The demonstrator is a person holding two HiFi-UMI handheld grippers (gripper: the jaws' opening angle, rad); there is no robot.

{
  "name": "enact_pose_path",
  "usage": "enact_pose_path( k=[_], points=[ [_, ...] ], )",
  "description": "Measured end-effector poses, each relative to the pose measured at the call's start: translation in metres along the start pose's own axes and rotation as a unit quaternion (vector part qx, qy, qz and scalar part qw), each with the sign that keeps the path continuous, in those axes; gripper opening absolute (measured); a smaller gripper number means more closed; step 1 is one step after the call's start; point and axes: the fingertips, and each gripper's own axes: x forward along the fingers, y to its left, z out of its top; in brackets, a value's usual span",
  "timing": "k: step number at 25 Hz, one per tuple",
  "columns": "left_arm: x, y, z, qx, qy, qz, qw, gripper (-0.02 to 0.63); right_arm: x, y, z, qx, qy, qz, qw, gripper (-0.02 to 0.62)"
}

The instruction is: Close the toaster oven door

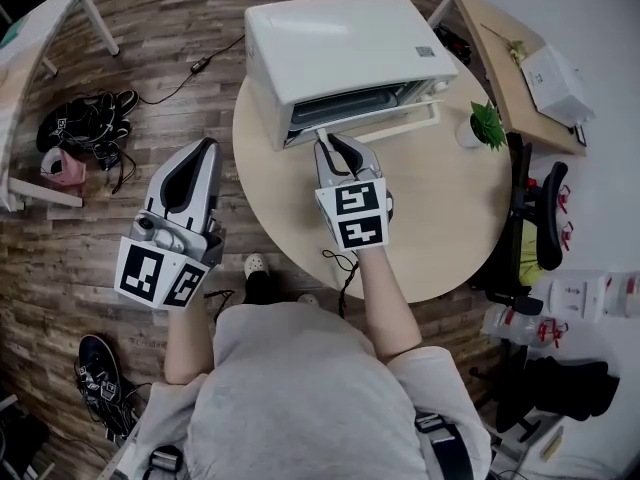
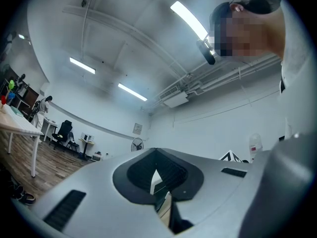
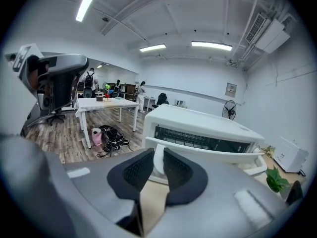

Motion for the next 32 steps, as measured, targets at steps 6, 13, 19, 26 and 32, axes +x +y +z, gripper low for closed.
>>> enact_pose_path(
  k=[6,13,19,26,32],
  points=[
    [-0.004,0.012,0.001,-0.003,-0.004,0.009,0.9999,0.008,0.011,-0.002,0.010,-0.003,-0.004,0.001,1.000,0.073],
    [-0.004,0.019,0.003,-0.007,-0.008,0.010,0.9999,0.008,0.021,-0.007,0.017,-0.007,-0.003,0.000,1.000,0.072],
    [-0.002,0.024,0.004,-0.008,-0.009,0.009,0.9999,0.008,0.030,-0.008,0.025,-0.001,-0.004,0.001,1.000,0.074],
    [-0.001,0.033,0.004,-0.010,-0.009,0.009,0.9999,0.008,0.037,-0.010,0.030,-0.001,-0.007,-0.004,1.000,0.074],
    [0.003,0.039,0.005,-0.011,-0.009,0.002,0.9999,0.008,0.038,-0.010,0.031,-0.004,-0.004,-0.012,1.000,0.074]
  ],
)
